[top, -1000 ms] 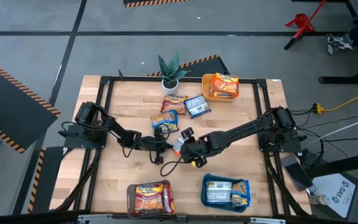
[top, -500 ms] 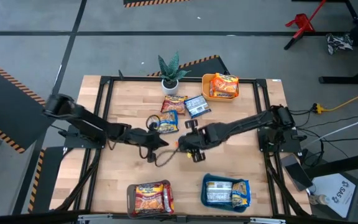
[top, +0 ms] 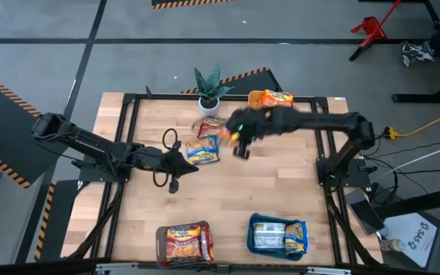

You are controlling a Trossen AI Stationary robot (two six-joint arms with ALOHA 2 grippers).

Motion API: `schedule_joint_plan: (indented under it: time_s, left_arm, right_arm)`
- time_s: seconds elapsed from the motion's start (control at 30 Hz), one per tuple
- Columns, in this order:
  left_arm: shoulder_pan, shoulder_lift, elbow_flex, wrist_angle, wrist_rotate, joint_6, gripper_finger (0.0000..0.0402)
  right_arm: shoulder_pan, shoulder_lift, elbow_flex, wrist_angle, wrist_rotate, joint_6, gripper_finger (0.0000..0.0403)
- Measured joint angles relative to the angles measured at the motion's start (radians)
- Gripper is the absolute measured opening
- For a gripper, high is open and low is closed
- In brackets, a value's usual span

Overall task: Sort Maruchan noodles
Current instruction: Put the orange noodle pack into the yellow bin

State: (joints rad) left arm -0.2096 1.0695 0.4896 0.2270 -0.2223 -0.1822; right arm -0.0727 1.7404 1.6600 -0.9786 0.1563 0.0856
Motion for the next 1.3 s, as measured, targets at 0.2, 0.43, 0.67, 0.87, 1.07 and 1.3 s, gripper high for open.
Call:
schedule_joint_plan:
  time_s: [0.2, 0.43, 0.67, 0.87, 1.07, 1.3]
  left_arm:
    - [0.000, -0.011, 0.000, -0.014, 0.000, 0.000, 0.0000]
    - [0.000, -0.011, 0.000, -0.018, -0.001, 0.000, 0.0000]
    - [0.000, -0.011, 0.000, -0.018, -0.001, 0.000, 0.0000]
    - [0.000, -0.011, 0.000, -0.018, -0.001, 0.000, 0.0000]
    - [-0.001, -0.011, 0.000, -0.018, 0.005, 0.000, 0.0000]
    - [-0.003, -0.011, 0.000, -0.022, 0.005, 0.000, 0.0000]
  right_arm:
    - [-0.148, -0.121, 0.001, -0.005, 0.128, 0.109, 0.0019]
    - [-0.346, -0.155, 0.000, 0.026, 0.244, 0.271, 0.0011]
    - [-0.472, -0.123, -0.033, 0.149, 0.215, 0.415, 0.0007]
    - [-0.490, -0.091, -0.070, 0.151, 0.206, 0.483, 0.0010]
    - [-0.499, -0.061, -0.086, 0.130, 0.224, 0.559, 0.0011]
    - [-0.504, -0.048, -0.086, 0.103, 0.265, 0.672, 0.0011]
